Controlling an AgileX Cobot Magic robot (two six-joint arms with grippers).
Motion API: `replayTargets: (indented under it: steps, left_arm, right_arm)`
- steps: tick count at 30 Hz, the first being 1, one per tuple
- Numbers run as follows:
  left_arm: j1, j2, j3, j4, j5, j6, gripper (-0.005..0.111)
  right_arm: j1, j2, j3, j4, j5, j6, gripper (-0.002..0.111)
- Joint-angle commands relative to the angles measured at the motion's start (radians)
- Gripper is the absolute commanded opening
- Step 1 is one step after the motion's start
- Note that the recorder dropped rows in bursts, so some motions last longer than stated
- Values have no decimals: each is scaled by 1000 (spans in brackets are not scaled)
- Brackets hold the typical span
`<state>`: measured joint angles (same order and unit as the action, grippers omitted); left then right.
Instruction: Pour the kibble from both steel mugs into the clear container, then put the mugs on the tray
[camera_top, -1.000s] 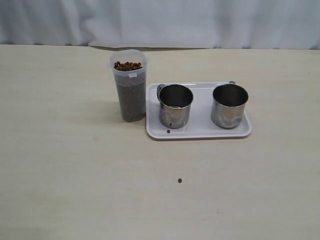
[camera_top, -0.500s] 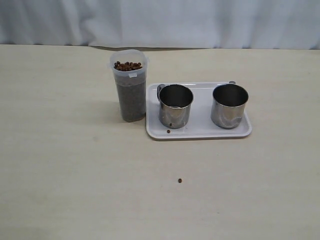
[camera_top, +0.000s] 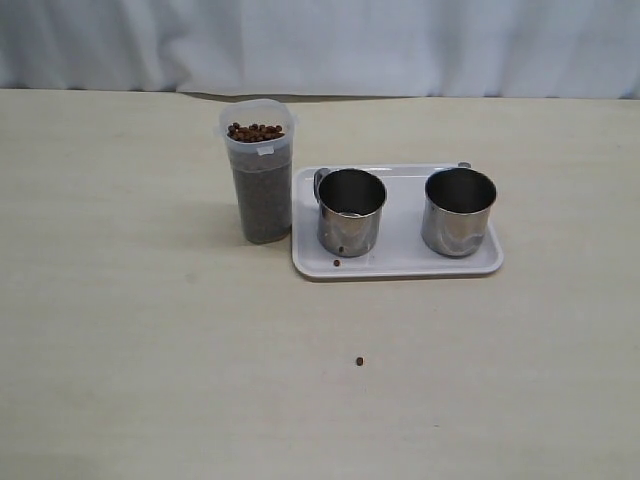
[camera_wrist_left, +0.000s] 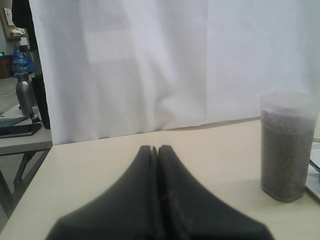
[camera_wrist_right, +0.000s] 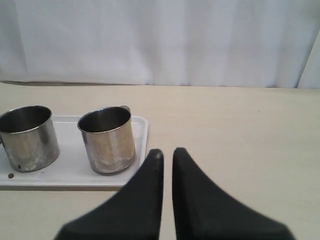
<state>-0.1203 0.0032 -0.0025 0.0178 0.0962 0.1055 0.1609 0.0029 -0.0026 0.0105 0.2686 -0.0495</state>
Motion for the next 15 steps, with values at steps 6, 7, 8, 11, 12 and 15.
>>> replayTargets:
  steps: [6,7,8,11,12,15]
  left_arm:
    - [-8,-3,2,-2,-3,1,0]
    - [-8,-3,2,-2,-3,1,0]
    - [-8,-3,2,-2,-3,1,0]
    - [-8,-3,2,-2,-3,1,0]
    - [-8,-3,2,-2,-3,1,0]
    - [-8,-3,2,-2,-3,1,0]
  right_arm:
    - [-12,-3,3,8,-11,-16,5]
    - [-18,-3,3,8,-12,-16,5]
    - [-24,-3,3,8,-16,-12,5]
    - [-35,-3,3,8,-39,14,5]
    - [-37,-3,3,8,-44,20,5]
    - [-47,-3,3,8,-40,31,5]
